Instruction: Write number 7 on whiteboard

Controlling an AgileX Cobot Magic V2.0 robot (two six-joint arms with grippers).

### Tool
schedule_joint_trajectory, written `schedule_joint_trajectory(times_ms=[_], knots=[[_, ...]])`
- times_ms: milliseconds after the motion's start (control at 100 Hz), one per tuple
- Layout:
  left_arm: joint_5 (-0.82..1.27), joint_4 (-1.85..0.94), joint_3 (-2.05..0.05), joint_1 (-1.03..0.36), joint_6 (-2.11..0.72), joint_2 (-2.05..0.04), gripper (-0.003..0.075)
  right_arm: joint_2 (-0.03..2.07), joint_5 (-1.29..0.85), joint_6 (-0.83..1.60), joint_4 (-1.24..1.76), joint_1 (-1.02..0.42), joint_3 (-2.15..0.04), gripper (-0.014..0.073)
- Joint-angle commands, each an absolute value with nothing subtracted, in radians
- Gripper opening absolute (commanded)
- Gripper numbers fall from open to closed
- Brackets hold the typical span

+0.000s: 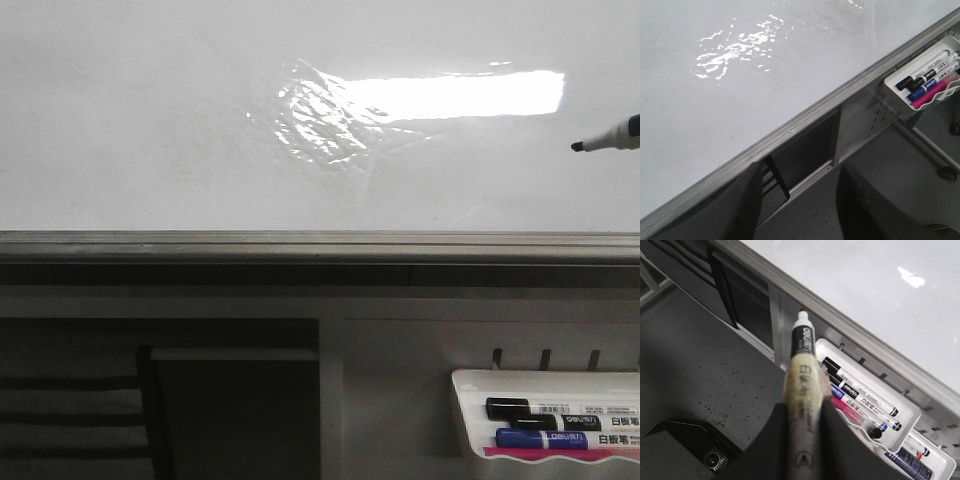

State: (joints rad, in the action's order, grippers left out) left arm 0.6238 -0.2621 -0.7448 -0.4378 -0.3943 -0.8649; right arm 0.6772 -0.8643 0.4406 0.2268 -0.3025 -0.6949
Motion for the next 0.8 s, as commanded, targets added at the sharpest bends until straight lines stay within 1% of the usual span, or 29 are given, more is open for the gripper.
schedule_joint_trajectory(times_ms=[0, 220, 450, 570, 660, 790], knots=[[0.554, -0.288, -0.770, -0.435, -0.382, -0.858, 0.0288, 0.676, -0.798, 0.436, 0.240, -0.294, -0.719, -0.0046], [0.552, -0.288, -0.770, -0.435, -0.382, -0.858, 0.0239, 0.690, -0.723, 0.414, 0.260, -0.294, -0.746, -0.0046], [0.552, -0.291, -0.770, -0.435, -0.382, -0.858, 0.0201, 0.850, -0.796, 0.390, 0.268, -0.294, -0.894, -0.0046], [0.553, -0.296, -0.770, -0.435, -0.382, -0.858, 0.0183, 0.935, -0.796, 0.392, 0.315, -0.294, -0.954, -0.0046], [0.553, -0.306, -0.770, -0.435, -0.382, -0.858, 0.0167, 0.986, -0.766, 0.395, 0.337, -0.311, -0.981, -0.0046], [0.551, -0.306, -0.770, -0.435, -0.382, -0.858, 0.0165, 1.045, -0.675, 0.395, 0.353, -0.360, -0.985, -0.0046]])
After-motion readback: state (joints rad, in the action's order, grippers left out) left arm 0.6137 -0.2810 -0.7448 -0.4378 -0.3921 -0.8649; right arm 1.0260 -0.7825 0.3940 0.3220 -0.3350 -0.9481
